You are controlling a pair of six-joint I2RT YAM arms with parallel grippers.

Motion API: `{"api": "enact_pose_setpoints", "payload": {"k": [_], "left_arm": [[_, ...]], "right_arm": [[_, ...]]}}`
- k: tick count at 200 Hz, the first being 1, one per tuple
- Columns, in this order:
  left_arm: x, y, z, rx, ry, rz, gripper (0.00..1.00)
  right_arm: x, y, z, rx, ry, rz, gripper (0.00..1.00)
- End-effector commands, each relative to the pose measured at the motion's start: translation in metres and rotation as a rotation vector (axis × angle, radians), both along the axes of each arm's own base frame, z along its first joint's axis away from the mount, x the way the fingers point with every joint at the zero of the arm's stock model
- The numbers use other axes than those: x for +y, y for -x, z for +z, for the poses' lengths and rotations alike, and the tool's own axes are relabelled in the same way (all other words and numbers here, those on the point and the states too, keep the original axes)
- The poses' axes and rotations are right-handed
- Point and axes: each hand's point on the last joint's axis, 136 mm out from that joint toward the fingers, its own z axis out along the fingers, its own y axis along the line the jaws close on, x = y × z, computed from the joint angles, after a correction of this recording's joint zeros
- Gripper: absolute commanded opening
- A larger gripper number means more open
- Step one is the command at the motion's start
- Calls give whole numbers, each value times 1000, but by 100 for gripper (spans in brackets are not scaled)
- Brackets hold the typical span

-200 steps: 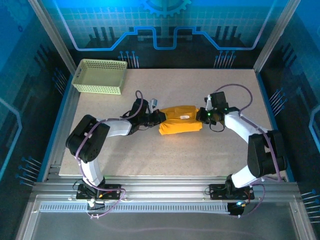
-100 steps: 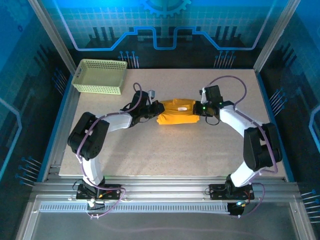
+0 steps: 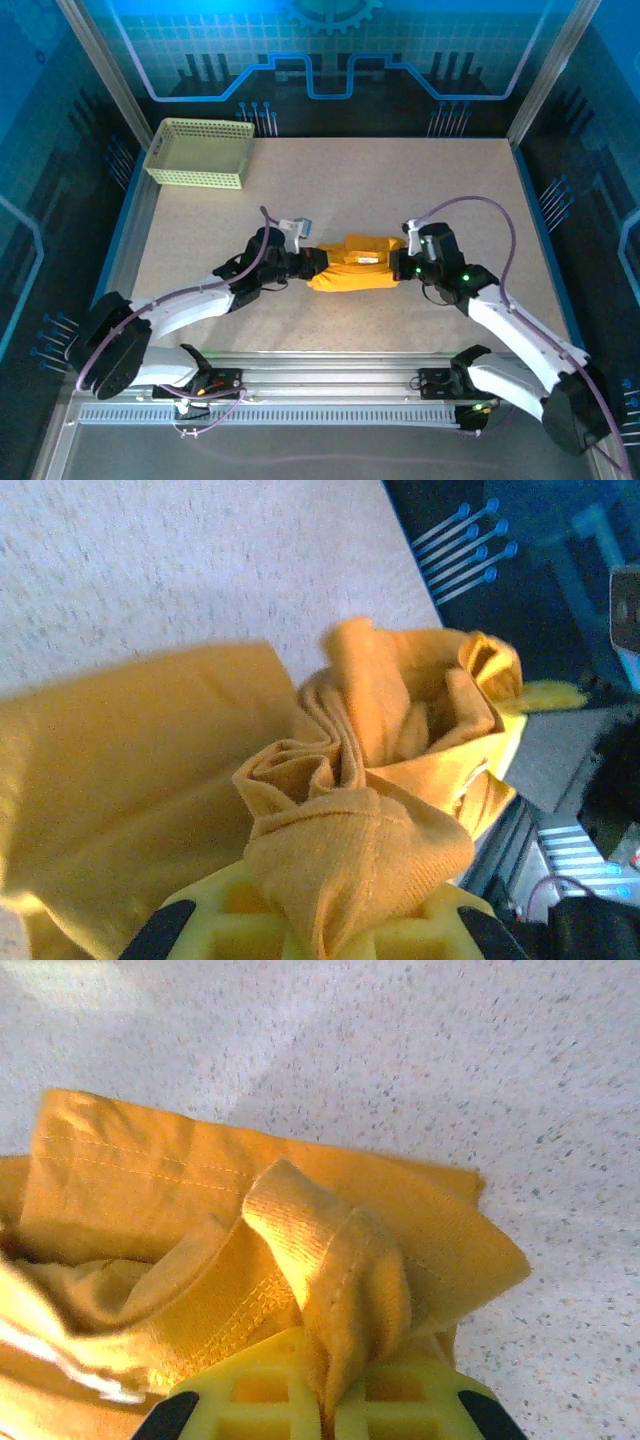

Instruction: Fold the inside-out t-shirt

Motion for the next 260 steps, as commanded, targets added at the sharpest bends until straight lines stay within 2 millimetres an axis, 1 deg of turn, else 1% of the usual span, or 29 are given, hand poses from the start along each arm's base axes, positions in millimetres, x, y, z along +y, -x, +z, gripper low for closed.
{"api": "enact_pose_setpoints", "payload": {"k": [1,12,24,40,49,63,69,71,74,82,98,112,125,137,143,148,157,169,174,180,192,203,212,225,227,238,247,260], "left_arm": [[26,-26,-12,-4,-117,154,0],[34,-45,-18,32,-138,214,0],[41,-64,-30,99,-151,264,0],[42,-82,-45,168,-164,284,0],[36,-91,-50,181,-167,272,0],[30,-99,-57,218,-190,263,0],[30,-102,-61,243,-208,266,0],[29,-102,-63,251,-213,265,0],[29,-103,-64,257,-215,264,0],[26,-103,-69,271,-218,257,0],[30,-102,-78,293,-236,269,0],[33,-98,-84,308,-248,270,1],[34,-92,-87,317,-252,264,7],[37,-88,-93,338,-273,266,11],[38,-87,-94,342,-279,261,16],[39,-86,-96,347,-286,261,18],[41,-84,-97,353,-300,263,24],[46,-83,-93,347,-325,276,38],[50,-82,-90,344,-339,287,41],[53,-82,-83,331,-349,296,44],[61,-80,-69,306,-374,313,50],[68,-76,-56,282,-400,331,58],[71,-71,-46,260,-409,337,64],[67,-60,-37,231,-398,311,68],[66,-58,-37,230,-398,306,68],[57,-46,-36,219,-373,269,72],[51,-36,-42,232,-343,239,76],[38,-26,-50,250,-267,185,79]], "right_arm": [[-13,-15,3,-31,4,-74,0],[-13,-27,4,-23,-2,-88,0],[-10,-41,-1,6,-1,-83,0],[-7,-60,-10,60,22,-91,0],[-5,-69,-15,83,28,-91,0],[-5,-80,-22,122,40,-98,0],[-7,-80,-34,161,57,-107,0],[-7,-85,-28,149,55,-110,0],[-7,-87,-30,159,64,-117,0],[-9,-91,-39,188,82,-121,0],[-12,-93,-51,226,108,-133,0],[-14,-90,-59,244,117,-140,0],[-14,-85,-63,250,112,-142,0],[-12,-80,-66,257,102,-136,0],[-11,-78,-67,260,99,-130,0],[-9,-78,-68,261,100,-123,4],[-10,-75,-70,270,114,-124,16],[-14,-72,-68,273,141,-138,30],[-17,-71,-65,269,151,-148,36],[-21,-70,-59,262,165,-158,42],[-26,-67,-46,242,180,-167,49],[-27,-61,-33,220,177,-163,56],[-26,-54,-25,206,163,-153,61],[-21,-46,-14,191,116,-129,64],[-21,-40,-22,210,114,-122,65],[-15,-27,-28,236,69,-89,66],[-9,-18,-36,260,32,-64,67],[-3,-7,-47,288,-21,-43,69]]}}
